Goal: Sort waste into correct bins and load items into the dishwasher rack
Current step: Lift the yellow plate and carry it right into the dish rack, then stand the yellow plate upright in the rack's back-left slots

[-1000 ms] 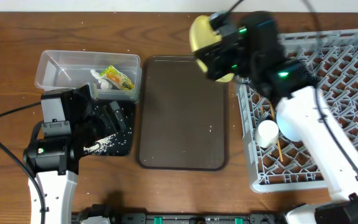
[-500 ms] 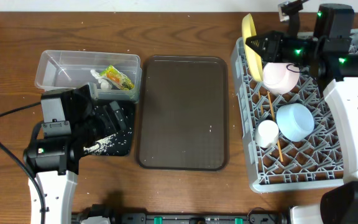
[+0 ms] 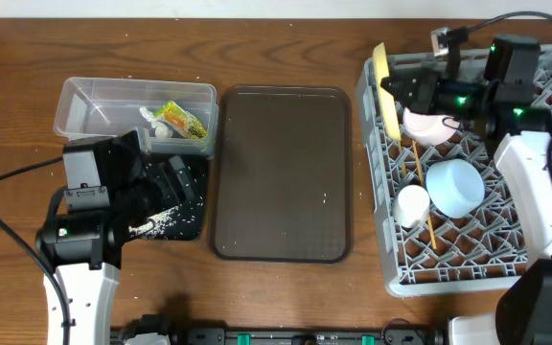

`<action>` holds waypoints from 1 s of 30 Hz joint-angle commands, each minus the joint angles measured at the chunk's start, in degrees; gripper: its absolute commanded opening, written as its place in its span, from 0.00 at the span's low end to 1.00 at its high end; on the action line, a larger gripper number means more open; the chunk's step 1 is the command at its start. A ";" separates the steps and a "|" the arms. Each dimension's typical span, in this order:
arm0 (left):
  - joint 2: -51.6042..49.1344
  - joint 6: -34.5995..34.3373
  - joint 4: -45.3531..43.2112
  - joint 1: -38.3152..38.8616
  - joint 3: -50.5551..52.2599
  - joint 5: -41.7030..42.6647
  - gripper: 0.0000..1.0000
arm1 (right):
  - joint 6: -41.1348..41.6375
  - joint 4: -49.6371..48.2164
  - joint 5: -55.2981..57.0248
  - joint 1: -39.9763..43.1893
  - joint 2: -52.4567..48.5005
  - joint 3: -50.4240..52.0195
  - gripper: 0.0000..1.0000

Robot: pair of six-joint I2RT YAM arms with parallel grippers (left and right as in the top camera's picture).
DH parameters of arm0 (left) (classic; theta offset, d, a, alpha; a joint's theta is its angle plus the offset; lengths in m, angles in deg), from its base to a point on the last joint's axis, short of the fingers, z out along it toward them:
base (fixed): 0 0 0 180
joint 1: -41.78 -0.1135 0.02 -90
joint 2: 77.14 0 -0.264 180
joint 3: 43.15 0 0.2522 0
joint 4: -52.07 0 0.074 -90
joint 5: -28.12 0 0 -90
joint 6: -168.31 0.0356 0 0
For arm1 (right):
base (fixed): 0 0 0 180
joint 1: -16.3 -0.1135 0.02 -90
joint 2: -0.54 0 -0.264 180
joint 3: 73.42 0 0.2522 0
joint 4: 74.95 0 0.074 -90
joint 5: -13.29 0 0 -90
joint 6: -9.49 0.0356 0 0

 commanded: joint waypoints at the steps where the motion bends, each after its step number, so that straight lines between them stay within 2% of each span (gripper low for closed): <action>1: 0.02 0.74 0.00 -0.26 -0.24 -0.31 0.90 | 3.32 -3.56 -4.26 0.48 -0.20 2.01 0.01; 10: 0.02 0.74 0.00 -0.26 -0.24 -0.31 0.90 | 2.73 -6.19 -1.99 1.46 -0.22 5.60 0.02; 20: 0.02 0.74 0.00 -0.24 -0.24 -0.31 0.90 | -1.14 -1.18 7.65 4.07 -0.22 6.16 0.08; 21: 0.02 0.74 0.00 -0.26 -0.24 -0.31 0.90 | -1.86 -0.31 9.25 4.15 -0.22 6.16 0.11; 23: 0.02 0.74 0.00 -0.26 -0.24 -0.31 0.90 | -2.49 1.88 13.31 4.15 -0.22 6.16 0.29; 26: 0.02 0.74 0.00 -0.24 -0.24 -0.31 0.90 | -2.84 4.66 19.89 4.17 -0.22 6.16 0.40; 30: 0.02 0.74 -0.02 -0.24 -0.24 -0.31 0.90 | -3.02 6.56 29.38 4.20 -0.22 6.16 0.70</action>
